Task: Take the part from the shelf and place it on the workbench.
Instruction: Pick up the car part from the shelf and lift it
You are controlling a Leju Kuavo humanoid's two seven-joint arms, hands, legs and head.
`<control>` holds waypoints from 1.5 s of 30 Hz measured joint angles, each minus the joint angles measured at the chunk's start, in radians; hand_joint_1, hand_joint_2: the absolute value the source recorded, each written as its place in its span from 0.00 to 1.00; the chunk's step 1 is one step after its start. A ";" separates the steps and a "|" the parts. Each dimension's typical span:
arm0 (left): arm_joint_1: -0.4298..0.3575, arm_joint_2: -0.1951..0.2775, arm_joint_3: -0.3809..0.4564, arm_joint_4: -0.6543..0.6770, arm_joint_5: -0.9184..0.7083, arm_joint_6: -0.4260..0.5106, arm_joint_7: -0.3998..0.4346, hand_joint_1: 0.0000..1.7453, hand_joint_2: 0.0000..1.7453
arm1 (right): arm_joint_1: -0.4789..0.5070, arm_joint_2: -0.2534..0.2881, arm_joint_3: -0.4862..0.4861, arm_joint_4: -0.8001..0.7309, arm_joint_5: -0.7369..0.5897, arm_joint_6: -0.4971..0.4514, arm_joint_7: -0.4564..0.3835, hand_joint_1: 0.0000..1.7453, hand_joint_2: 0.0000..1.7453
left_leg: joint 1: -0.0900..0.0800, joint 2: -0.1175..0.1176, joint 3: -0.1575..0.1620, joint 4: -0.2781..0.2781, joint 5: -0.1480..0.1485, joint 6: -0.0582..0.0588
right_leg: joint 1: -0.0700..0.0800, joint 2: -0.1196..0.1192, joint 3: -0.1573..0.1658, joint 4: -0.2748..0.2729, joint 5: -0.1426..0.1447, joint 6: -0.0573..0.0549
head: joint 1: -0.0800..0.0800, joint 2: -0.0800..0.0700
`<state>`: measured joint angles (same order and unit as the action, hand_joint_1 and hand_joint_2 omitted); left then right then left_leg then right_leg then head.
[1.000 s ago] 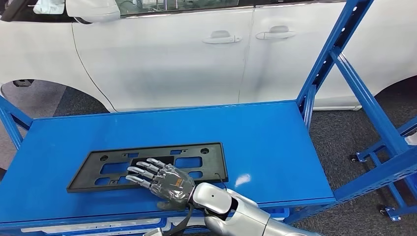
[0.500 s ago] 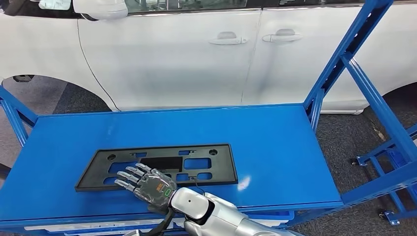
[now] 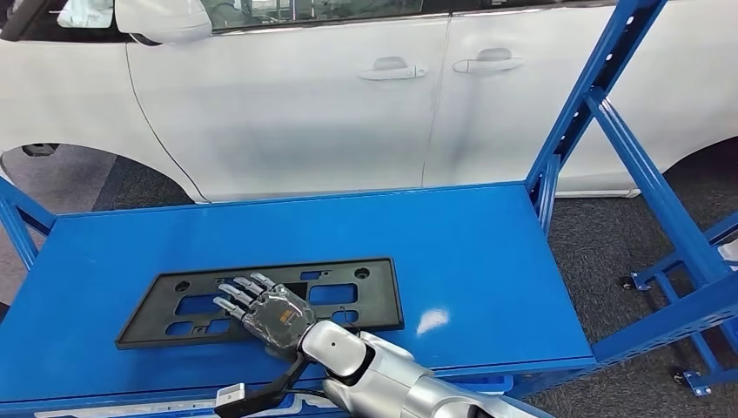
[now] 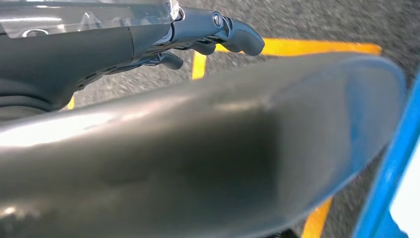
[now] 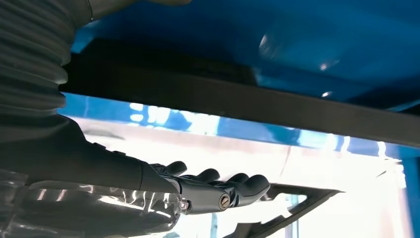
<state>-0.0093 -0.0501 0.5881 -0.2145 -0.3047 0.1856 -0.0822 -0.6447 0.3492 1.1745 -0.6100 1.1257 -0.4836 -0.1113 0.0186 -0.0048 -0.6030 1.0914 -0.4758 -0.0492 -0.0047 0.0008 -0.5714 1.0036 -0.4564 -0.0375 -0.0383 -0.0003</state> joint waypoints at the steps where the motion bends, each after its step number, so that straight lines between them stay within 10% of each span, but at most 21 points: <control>1: 0.002 0.004 0.004 0.000 -0.004 0.006 0.011 0.00 0.00 | -0.005 0.000 -0.004 0.010 0.004 -0.010 0.005 0.25 1.00 | -0.002 0.000 0.027 -0.058 0.020 0.006 | 0.002 0.000 0.001 0.001 -0.001 0.004 | 0.000 0.000; 4: 0.008 0.011 0.011 0.000 -0.016 0.008 0.019 0.00 0.00 | -0.016 0.000 -0.017 0.036 0.027 -0.030 0.023 1.00 1.00 | -0.009 -0.002 0.043 -0.100 0.025 0.025 | 0.004 0.000 -0.003 0.000 0.001 0.020 | 0.001 0.000; 7: 0.014 0.014 0.014 0.000 -0.027 -0.012 -0.001 0.00 0.00 | -0.019 0.000 -0.033 0.056 0.054 -0.031 0.040 1.00 1.00 | -0.005 0.001 0.045 -0.110 0.034 0.046 | 0.001 -0.001 -0.021 0.044 -0.030 0.036 | 0.002 0.000; 10: 0.014 0.014 0.017 0.000 -0.035 -0.033 -0.025 0.00 0.00 | -0.018 0.000 -0.042 0.075 0.078 -0.032 0.053 1.00 1.00 | -0.006 0.002 0.042 -0.112 0.037 0.056 | 0.000 0.000 -0.112 0.236 -0.124 0.042 | 0.002 0.000; 12: 0.014 0.014 0.017 0.000 -0.040 -0.038 -0.034 0.00 0.00 | -0.016 0.000 -0.047 0.084 0.087 -0.036 0.056 1.00 1.00 | -0.008 0.001 0.041 -0.109 0.037 0.057 | 0.000 0.000 -0.142 0.296 -0.130 0.042 | 0.002 0.000; 17: 0.013 0.014 0.018 0.000 -0.049 -0.039 -0.038 0.00 0.00 | -0.025 0.000 -0.058 0.090 0.104 -0.040 0.056 1.00 1.00 | -0.015 -0.002 0.041 -0.098 0.030 0.046 | 0.005 0.000 -0.011 0.023 -0.006 0.021 | 0.001 0.000; 23: 0.011 0.015 0.031 0.000 -0.063 -0.036 -0.038 0.00 0.00 | -0.032 0.006 -0.076 0.092 0.124 -0.044 0.051 1.00 1.00 | -0.011 -0.001 0.030 -0.067 0.002 0.016 | 0.000 -0.003 0.001 -0.004 0.005 -0.001 | 0.000 0.000; 31: 0.011 0.015 0.034 0.000 -0.069 -0.036 -0.041 0.00 0.00 | -0.032 0.008 -0.080 0.092 0.127 -0.046 0.051 1.00 1.00 | -0.008 -0.001 -0.012 0.028 -0.054 0.008 | 0.000 -0.004 -0.001 -0.005 0.006 -0.004 | -0.004 0.000; 35: 0.012 0.018 0.055 0.000 -0.071 -0.032 -0.109 0.00 1.00 | -0.029 0.001 -0.134 0.063 0.105 -0.098 0.031 1.00 1.00 | 0.001 -0.002 0.030 -0.044 -0.003 0.008 | 0.004 0.001 -0.002 -0.001 0.006 0.015 | -0.002 0.000; 39: 0.012 0.016 0.077 0.000 -0.072 -0.016 -0.127 0.00 1.00 | 0.001 -0.047 -0.210 -0.095 0.068 -0.125 0.004 1.00 1.00 | 0.002 -0.002 0.052 -0.102 0.022 0.040 | 0.002 0.003 -0.016 0.024 -0.012 0.041 | 0.000 0.000; 43: 0.013 0.014 0.100 0.000 -0.078 -0.016 -0.132 0.00 1.00 | 0.071 -0.136 -0.320 -0.354 -0.075 -0.129 -0.086 1.00 1.00 | -0.002 -0.002 0.049 -0.103 0.024 0.058 | 0.000 0.002 -0.134 0.270 -0.128 0.050 | 0.002 0.000; 45: 0.015 0.013 0.113 0.000 -0.077 -0.026 -0.149 0.00 1.00 | 0.111 -0.187 -0.387 -0.501 -0.261 -0.119 -0.190 1.00 1.00 | -0.007 -0.004 0.050 -0.101 0.022 0.061 | 0.001 0.002 -0.151 0.295 -0.115 0.046 | 0.003 0.000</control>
<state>0.0052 -0.0366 0.7013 -0.2147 -0.3819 0.1593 -0.2313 -0.5337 0.1627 0.7870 -1.1114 0.8652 -0.6030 -0.3011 0.0115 -0.0091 -0.5530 0.9904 -0.4540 0.0116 -0.0040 0.0027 -0.7220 1.2987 -0.5709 0.0083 -0.0357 -0.0002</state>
